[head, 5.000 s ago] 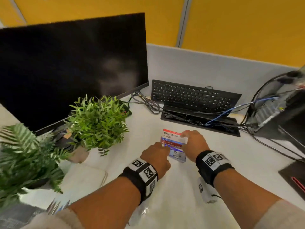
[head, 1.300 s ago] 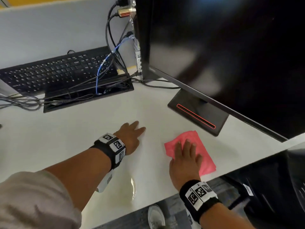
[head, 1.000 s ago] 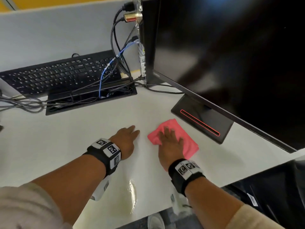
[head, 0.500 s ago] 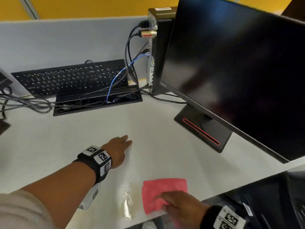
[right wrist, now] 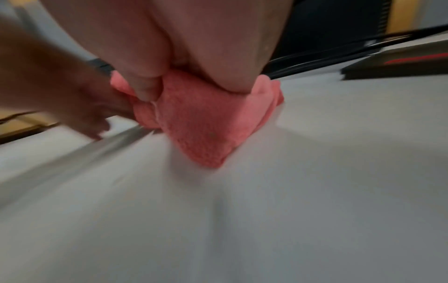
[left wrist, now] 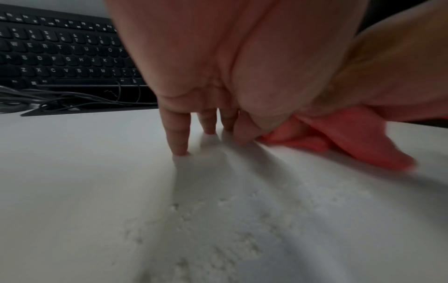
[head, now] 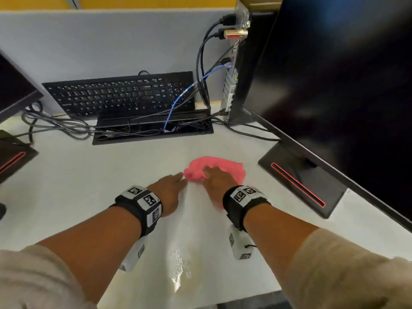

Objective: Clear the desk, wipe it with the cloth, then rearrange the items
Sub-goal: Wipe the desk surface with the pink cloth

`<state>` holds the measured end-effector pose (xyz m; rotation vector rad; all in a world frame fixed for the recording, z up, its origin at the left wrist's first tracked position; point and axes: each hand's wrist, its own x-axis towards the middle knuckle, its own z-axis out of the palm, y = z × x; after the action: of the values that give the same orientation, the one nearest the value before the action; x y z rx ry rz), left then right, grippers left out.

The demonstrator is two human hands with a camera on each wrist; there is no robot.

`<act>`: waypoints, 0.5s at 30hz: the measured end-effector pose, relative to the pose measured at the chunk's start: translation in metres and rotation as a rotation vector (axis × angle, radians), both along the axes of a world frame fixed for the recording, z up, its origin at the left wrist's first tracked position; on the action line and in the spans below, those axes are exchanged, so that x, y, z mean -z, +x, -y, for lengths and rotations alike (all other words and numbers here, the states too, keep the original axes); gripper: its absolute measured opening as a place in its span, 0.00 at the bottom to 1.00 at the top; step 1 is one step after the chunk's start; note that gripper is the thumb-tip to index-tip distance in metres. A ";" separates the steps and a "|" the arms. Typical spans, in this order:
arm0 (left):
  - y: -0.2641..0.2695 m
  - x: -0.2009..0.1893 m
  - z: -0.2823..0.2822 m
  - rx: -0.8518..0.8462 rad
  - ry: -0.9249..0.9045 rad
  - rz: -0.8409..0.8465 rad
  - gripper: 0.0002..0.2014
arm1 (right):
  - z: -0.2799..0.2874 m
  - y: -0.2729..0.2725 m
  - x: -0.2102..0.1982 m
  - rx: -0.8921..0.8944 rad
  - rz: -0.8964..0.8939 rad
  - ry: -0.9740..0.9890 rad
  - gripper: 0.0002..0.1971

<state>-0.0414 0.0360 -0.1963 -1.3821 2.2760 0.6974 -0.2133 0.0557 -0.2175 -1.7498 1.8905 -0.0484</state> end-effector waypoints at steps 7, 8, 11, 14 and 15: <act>0.021 -0.001 0.000 0.024 0.016 0.065 0.35 | -0.113 0.021 -0.019 -0.408 0.334 0.248 0.16; 0.023 -0.001 0.000 0.022 0.020 0.057 0.36 | -0.122 0.013 -0.019 -0.363 0.387 0.304 0.14; 0.028 0.003 0.003 0.031 0.027 0.041 0.36 | -0.123 -0.017 -0.038 -0.057 0.564 0.378 0.06; 0.028 0.004 0.007 0.005 0.041 0.033 0.37 | -0.094 -0.063 -0.054 0.217 0.721 0.147 0.13; 0.029 0.003 0.008 -0.006 0.044 0.024 0.38 | -0.077 -0.075 -0.059 0.294 0.740 0.060 0.18</act>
<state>-0.0127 0.0285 -0.1997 -1.3706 2.2255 0.7241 -0.2886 0.1324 -0.1583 -1.1599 1.5367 -0.6472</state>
